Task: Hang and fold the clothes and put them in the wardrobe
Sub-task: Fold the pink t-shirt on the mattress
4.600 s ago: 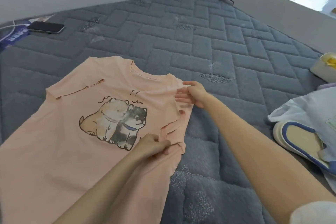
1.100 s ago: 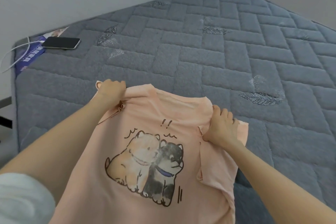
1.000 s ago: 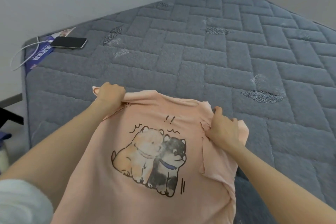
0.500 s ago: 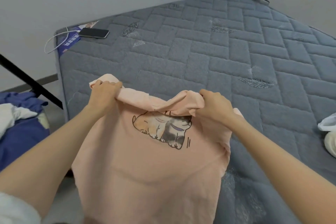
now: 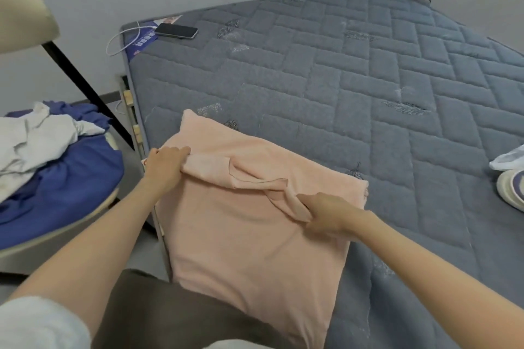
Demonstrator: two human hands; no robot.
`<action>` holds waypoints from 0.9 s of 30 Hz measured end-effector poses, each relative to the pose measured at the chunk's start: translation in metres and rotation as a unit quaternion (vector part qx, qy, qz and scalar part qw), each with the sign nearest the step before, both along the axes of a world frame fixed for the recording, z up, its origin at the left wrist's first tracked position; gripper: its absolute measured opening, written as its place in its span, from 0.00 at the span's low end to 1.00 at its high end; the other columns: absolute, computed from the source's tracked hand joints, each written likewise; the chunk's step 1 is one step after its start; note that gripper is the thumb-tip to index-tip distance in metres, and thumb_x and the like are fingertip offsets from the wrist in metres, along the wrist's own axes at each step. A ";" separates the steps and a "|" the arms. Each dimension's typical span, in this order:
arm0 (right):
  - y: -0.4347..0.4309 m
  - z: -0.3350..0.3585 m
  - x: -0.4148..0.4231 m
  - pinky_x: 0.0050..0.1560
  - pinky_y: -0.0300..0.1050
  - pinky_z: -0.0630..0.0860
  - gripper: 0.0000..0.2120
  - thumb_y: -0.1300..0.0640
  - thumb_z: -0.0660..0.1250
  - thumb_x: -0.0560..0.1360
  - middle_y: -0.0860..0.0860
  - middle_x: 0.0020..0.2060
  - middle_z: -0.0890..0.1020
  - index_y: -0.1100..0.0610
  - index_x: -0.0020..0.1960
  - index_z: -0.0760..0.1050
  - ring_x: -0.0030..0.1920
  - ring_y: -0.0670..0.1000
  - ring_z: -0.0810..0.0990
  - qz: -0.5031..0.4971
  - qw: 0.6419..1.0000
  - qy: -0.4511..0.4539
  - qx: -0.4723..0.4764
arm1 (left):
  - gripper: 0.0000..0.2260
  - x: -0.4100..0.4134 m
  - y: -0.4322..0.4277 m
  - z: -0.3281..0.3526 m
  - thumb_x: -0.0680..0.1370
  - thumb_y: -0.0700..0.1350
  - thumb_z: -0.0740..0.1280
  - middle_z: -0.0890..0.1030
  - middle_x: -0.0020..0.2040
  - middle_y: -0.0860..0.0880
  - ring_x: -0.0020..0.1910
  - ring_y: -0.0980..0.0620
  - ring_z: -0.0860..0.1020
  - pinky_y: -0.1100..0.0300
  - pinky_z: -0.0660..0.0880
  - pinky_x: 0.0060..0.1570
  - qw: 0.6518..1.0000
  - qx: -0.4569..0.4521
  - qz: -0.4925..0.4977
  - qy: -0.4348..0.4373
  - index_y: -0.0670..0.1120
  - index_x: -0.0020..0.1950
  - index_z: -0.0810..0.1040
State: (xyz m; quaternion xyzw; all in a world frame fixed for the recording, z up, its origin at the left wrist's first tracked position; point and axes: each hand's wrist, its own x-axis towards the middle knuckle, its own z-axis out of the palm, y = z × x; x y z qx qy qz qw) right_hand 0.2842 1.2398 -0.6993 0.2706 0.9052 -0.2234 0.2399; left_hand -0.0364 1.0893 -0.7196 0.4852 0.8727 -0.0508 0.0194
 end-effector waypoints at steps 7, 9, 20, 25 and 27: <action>-0.005 -0.003 -0.006 0.47 0.41 0.75 0.37 0.47 0.79 0.62 0.48 0.47 0.77 0.50 0.62 0.60 0.45 0.47 0.77 -0.163 0.974 0.068 -0.138 | 0.29 0.010 -0.010 0.005 0.69 0.37 0.64 0.73 0.58 0.47 0.60 0.44 0.69 0.50 0.63 0.54 0.988 -0.009 -0.034 -0.151 0.56 0.67 0.65; -0.005 0.004 -0.008 0.44 0.37 0.74 0.32 0.49 0.79 0.62 0.47 0.49 0.76 0.49 0.60 0.67 0.45 0.45 0.75 -0.145 0.975 0.055 -0.162 | 0.26 0.011 -0.010 0.008 0.69 0.36 0.63 0.76 0.59 0.48 0.60 0.44 0.71 0.53 0.64 0.51 0.985 -0.007 -0.058 -0.162 0.54 0.65 0.69; -0.027 0.010 -0.012 0.53 0.39 0.74 0.09 0.52 0.72 0.73 0.46 0.44 0.83 0.52 0.52 0.83 0.44 0.42 0.77 -0.083 0.946 0.009 -0.314 | 0.13 0.006 -0.042 0.007 0.73 0.37 0.66 0.71 0.53 0.51 0.51 0.49 0.66 0.54 0.67 0.55 0.977 -0.150 -0.026 -0.152 0.56 0.40 0.82; -0.026 0.012 -0.013 0.41 0.32 0.71 0.14 0.56 0.76 0.68 0.47 0.43 0.83 0.54 0.48 0.73 0.37 0.40 0.78 -0.108 0.940 0.117 -0.300 | 0.19 0.033 -0.025 0.012 0.70 0.48 0.71 0.70 0.57 0.50 0.55 0.49 0.67 0.57 0.67 0.57 0.974 -0.122 -0.074 -0.178 0.56 0.60 0.73; -0.030 0.009 -0.012 0.38 0.32 0.71 0.26 0.56 0.79 0.64 0.45 0.45 0.83 0.53 0.50 0.63 0.36 0.39 0.76 -0.106 0.946 0.094 -0.293 | 0.28 0.047 -0.028 0.012 0.66 0.48 0.74 0.62 0.53 0.51 0.53 0.51 0.60 0.55 0.68 0.54 0.961 -0.179 -0.071 -0.197 0.56 0.61 0.65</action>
